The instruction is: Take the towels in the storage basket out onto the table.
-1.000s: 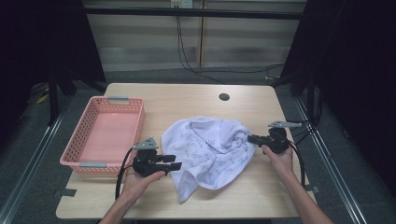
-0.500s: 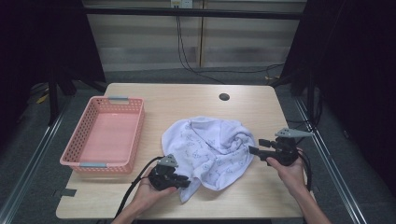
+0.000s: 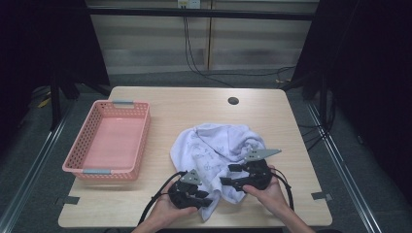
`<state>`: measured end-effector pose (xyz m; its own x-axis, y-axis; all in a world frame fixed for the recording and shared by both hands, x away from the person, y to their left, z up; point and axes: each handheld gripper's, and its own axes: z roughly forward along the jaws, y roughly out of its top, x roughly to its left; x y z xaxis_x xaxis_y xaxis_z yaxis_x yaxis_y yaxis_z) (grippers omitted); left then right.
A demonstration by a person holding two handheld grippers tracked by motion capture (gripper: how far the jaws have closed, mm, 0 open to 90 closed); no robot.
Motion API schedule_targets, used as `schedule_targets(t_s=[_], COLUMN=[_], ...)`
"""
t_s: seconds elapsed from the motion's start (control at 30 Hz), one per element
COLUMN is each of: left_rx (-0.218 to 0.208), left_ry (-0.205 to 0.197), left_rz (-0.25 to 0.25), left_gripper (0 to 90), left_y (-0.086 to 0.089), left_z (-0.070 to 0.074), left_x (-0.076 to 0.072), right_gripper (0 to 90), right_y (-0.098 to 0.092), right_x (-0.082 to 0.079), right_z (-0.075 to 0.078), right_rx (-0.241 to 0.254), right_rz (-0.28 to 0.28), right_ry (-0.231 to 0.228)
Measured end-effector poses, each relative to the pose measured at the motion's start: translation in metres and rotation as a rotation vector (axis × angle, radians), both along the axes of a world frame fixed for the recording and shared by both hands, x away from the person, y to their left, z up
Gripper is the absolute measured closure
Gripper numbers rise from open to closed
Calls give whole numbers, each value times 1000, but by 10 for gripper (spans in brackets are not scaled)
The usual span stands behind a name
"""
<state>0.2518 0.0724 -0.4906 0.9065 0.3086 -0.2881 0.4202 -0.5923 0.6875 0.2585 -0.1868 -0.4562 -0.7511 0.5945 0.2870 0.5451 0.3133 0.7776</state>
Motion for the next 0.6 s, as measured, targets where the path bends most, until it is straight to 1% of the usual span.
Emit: schedule_targets(t_s=[0.03, 0.07, 0.1, 0.13, 0.17, 0.2, 0.23, 0.27, 0.3, 0.33, 0.37, 0.4, 0.43, 0.5, 0.57, 0.6], left_rx=[-11, -37, -51, -73, -89, -105, -105, -109, -110, -107, -112, -107, -105, -102, -103, -103], left_ry=[2, 13, 12, 6, 4, 7, 5, 7, 8, 5, 8, 8, 9, 12, 9, 12], left_rz=[14, 27, 32, 48, 71, 111, 140, 165, 182, 205, 217, 227, 233, 234, 228, 221], left_gripper=[587, 556, 534, 523, 503, 496, 484, 481, 480, 479, 476, 476, 477, 477, 480, 481], left_y=[4, 13, 18, 25, 32, 40, 46, 51, 53, 56, 59, 61, 61, 62, 62, 61], left_z=[2, 5, 8, 11, 13, 14, 14, 13, 12, 11, 10, 9, 9, 8, 8, 8], left_x=[1, 4, 5, 7, 8, 11, 15, 18, 21, 23, 26, 29, 29, 31, 30, 30], right_gripper=[340, 334, 331, 332, 336, 345, 364, 411, 478, 566, 647, 703, 732, 746, 747, 747], right_y=[5, 7, 12, 14, 16, 18, 20, 22, 24, 24, 24, 21, 15, 5, -9, -18], right_x=[2, 3, 4, 4, 5, 6, 7, 8, 7, 7, 7, 9, 11, 14, 17, 20], right_z=[-2, -4, -8, -12, -17, -23, -31, -36, -40, -41, -41, -41, -40, -41, -40, -40], right_rx=[5, 5, -6, -22, -40, -57, -78, -99, -131, -153, -160, -159, -155, -142, -155, -153], right_rz=[14, 17, 34, 44, 46, 49, 56, 59, 51, 44, 29, 26, 29, 31, 23, 18], right_ry=[7, 10, 16, 25, 33, 48, 61, 67, 61, 38, 38, 44, 56, 75, 69, 77])
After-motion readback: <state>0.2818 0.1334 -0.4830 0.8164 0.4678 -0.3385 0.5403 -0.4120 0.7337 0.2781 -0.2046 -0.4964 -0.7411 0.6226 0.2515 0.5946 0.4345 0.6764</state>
